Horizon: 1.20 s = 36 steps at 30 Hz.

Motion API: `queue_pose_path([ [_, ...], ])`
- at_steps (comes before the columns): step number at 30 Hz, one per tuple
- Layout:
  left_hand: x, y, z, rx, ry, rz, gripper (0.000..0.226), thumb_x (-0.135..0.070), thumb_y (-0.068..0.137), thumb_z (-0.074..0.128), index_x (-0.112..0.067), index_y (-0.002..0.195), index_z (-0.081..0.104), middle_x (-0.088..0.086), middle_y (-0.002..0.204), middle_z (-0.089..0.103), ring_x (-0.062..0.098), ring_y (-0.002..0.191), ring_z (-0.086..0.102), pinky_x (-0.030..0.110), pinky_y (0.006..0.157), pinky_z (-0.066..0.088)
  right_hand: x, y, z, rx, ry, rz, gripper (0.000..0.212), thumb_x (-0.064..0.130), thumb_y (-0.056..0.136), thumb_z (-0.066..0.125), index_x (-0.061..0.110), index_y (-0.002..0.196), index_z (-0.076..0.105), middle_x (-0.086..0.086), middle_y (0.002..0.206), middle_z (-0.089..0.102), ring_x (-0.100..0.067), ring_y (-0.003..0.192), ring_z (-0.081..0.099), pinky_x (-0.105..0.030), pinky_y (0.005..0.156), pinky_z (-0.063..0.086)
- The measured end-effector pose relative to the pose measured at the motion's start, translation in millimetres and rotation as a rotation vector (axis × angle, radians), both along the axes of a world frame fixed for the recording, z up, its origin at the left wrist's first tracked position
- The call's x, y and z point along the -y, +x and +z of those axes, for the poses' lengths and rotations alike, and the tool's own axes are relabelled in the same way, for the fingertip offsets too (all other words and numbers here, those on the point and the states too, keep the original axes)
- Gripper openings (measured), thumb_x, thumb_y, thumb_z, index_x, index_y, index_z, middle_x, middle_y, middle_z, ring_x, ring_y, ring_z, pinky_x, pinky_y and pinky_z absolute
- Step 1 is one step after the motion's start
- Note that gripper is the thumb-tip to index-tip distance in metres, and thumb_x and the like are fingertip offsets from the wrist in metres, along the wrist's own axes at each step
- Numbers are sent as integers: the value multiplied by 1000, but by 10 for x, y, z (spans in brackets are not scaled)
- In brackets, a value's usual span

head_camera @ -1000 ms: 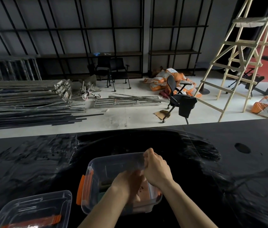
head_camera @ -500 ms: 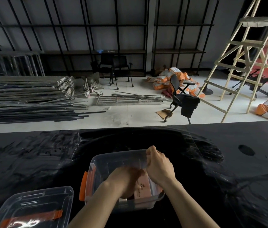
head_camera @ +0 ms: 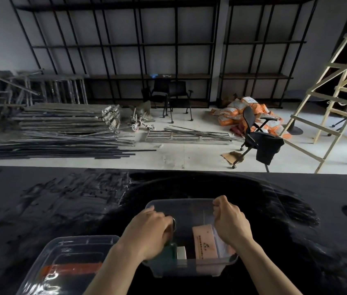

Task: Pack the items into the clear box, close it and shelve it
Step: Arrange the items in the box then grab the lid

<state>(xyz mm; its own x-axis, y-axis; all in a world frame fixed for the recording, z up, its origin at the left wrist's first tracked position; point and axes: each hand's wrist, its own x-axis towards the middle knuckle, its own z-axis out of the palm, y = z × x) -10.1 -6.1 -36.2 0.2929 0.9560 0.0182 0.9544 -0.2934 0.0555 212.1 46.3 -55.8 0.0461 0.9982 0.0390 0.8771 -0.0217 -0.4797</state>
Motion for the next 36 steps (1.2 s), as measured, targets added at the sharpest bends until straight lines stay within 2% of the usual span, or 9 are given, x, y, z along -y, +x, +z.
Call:
queue_pose_path([
  [5, 35, 96, -14, -71, 34, 4, 26, -37, 96, 53, -19, 112, 63, 0, 108, 72, 16, 109, 64, 35, 125, 16, -21, 62, -49, 4, -2, -14, 28, 17, 101, 45, 23, 127, 52, 2, 114, 70, -15, 76, 57, -23, 50, 35],
  [8, 59, 96, -34, 101, 131, 61, 21, -41, 95, 53, -27, 109, 61, -9, 115, 68, 10, 112, 61, 36, 124, 22, 4, 70, -21, 63, 76, 0, 25, 25, 102, 48, 21, 125, 55, 0, 114, 68, -15, 78, 55, -19, 51, 32],
  [11, 22, -19, -88, 344, 248, 276, 43, -50, 94, 51, -31, 133, 50, -12, 152, 43, 11, 142, 38, 35, 123, 20, 78, 35, 38, 166, 337, 72, 29, 29, 95, 60, 18, 122, 62, -1, 111, 66, -20, 91, 62, -26, 70, 48],
  [14, -18, -90, -211, 501, 120, 449, 67, -52, 98, 40, -21, 156, 22, -2, 166, 20, 18, 152, 22, 37, 123, 23, 191, -158, 210, 138, 476, 251, 21, 31, 95, 58, 23, 114, 64, 4, 104, 66, -18, 90, 63, -28, 72, 46],
  [20, -66, -68, -401, 778, -112, 556, 50, -30, 103, 41, -20, 152, 32, 4, 143, 57, 20, 125, 59, 31, 97, 48, 151, -368, 5, 387, -283, 419, 21, 25, 98, 57, 17, 114, 68, -4, 112, 71, -21, 99, 70, -28, 75, 52],
  [24, -74, -58, -403, 789, -116, 543, 42, -27, 104, 40, -21, 145, 38, 3, 137, 61, 17, 118, 62, 19, 79, 41, 129, -392, -123, 440, -383, 385, 17, 14, 95, 59, 13, 107, 71, -6, 107, 71, -19, 86, 66, -27, 68, 47],
  [29, -82, -56, -431, 797, -88, 537, 40, -27, 104, 39, -19, 144, 39, 2, 138, 61, 17, 119, 62, 21, 80, 44, 70, -436, -93, 361, -388, 378, 15, 22, 96, 56, 18, 91, 69, 2, 88, 66, -15, 80, 66, -26, 69, 51],
  [33, -98, -61, -477, 801, -67, 556, 39, -30, 104, 39, -21, 142, 41, 2, 135, 62, 15, 110, 65, 19, 74, 44, 105, -591, -40, 182, -510, 394, 27, 31, 98, 52, 18, 82, 69, 3, 78, 70, -18, 78, 71, -30, 84, 53],
  [36, -114, -60, -495, 803, -56, 558, 38, -29, 104, 40, -21, 141, 42, 1, 130, 64, 2, 84, 60, 10, 58, 36, 119, -636, -18, 115, -707, 400, 38, 47, 96, 52, 17, 105, 74, -5, 99, 79, -18, 92, 76, -32, 99, 53],
])
